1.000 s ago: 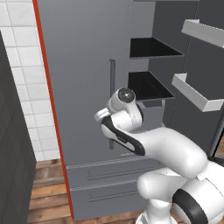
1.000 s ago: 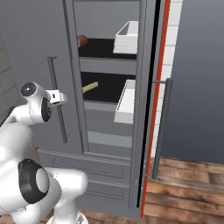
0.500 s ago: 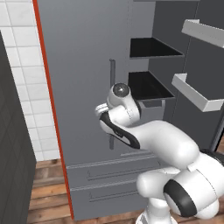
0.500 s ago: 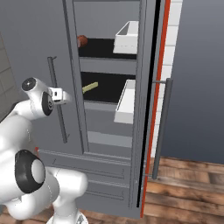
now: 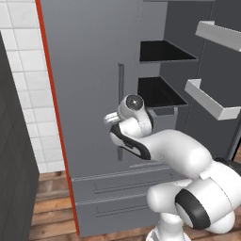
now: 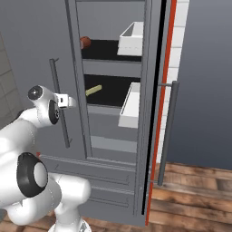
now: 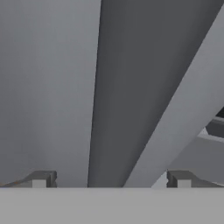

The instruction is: Retrieve the butter from the fridge and place it on a plate on the dining table. Then retrieve the butter knife by the fridge and place it near the plate.

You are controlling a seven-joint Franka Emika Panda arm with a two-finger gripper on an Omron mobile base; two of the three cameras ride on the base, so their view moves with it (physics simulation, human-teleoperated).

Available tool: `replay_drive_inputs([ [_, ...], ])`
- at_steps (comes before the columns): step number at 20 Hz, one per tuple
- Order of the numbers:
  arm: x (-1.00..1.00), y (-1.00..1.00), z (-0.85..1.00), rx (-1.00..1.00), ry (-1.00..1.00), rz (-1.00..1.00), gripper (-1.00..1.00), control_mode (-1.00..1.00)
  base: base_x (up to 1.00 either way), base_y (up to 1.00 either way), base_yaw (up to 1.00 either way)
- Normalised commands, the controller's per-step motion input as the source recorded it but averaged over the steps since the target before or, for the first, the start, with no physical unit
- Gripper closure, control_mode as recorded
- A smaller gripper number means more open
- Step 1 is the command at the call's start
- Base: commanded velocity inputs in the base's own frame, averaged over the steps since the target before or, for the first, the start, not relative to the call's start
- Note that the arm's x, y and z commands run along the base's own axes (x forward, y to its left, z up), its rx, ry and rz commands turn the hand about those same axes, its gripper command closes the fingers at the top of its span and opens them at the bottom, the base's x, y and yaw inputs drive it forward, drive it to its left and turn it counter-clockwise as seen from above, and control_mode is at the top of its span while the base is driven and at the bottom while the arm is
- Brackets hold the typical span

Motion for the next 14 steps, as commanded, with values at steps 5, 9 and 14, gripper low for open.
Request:
replay_drive_inputs([
  [5, 0.5, 0.0, -0.18, 0.0, -0.02, 0.0, 1.0, -1.0, 0.0, 0.0, 0.0],
  [9, 0.42, 0.0, -0.11, 0.0, 0.05, 0.0, 1.0, -1.0, 0.0, 0.0, 0.0],
  [14, 0.03, 0.06, -0.07, 0.0, 0.1, 0.01, 1.0, -1.0, 0.0, 0.0, 0.0],
])
